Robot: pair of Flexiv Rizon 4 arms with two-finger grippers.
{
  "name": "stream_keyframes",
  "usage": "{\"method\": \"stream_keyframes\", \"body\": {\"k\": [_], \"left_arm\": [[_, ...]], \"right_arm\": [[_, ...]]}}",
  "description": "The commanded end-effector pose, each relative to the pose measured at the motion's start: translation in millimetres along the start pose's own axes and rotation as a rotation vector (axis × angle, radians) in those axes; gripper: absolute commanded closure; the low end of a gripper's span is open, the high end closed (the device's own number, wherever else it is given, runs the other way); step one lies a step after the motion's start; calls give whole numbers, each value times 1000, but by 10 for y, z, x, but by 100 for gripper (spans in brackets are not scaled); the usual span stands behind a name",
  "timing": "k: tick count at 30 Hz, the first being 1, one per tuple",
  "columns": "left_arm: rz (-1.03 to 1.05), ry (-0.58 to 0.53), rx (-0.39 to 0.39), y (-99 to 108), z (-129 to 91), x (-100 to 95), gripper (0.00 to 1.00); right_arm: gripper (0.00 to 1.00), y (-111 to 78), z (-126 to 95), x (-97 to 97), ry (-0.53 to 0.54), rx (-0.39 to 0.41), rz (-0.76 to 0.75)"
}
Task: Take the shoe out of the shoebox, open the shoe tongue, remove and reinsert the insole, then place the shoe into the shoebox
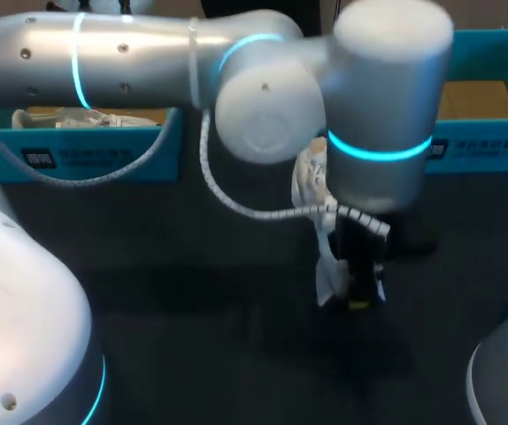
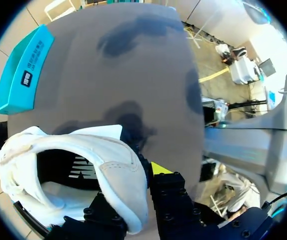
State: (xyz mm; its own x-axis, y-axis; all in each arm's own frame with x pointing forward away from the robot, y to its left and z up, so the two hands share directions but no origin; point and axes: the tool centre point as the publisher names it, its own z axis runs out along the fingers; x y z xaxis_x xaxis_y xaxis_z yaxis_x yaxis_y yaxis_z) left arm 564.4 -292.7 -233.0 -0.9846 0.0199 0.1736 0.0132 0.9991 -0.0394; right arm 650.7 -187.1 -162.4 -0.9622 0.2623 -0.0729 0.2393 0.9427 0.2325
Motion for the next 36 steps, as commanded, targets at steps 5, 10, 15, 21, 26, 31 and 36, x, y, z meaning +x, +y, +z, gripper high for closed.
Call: {"method": "stream_keyframes", "body": {"k": [5,10,15,21,26,31,36], "left_arm": [[33,31,-23,198,-843,143,100],[17,53,-35,293,-1096,255,100],[9,46,-34,394,-1327,323,100],[13,38,-30,520,-1493,394,100],[29,25,-30,658,-1589,427,100],[90,25,-13,843,-1688,387,100],[118,24,-32,1030,-1743,284,100]], "right_arm": [[0,6,5,-16,3,3,1],[0,6,5,-16,3,3,1],[0,6,5,-16,3,3,1],[0,6,5,-16,3,3,1],[0,6,5,-16,3,3,1],[0,6,5,-16,3,3,1],[0,6,5,-16,3,3,1]]}}
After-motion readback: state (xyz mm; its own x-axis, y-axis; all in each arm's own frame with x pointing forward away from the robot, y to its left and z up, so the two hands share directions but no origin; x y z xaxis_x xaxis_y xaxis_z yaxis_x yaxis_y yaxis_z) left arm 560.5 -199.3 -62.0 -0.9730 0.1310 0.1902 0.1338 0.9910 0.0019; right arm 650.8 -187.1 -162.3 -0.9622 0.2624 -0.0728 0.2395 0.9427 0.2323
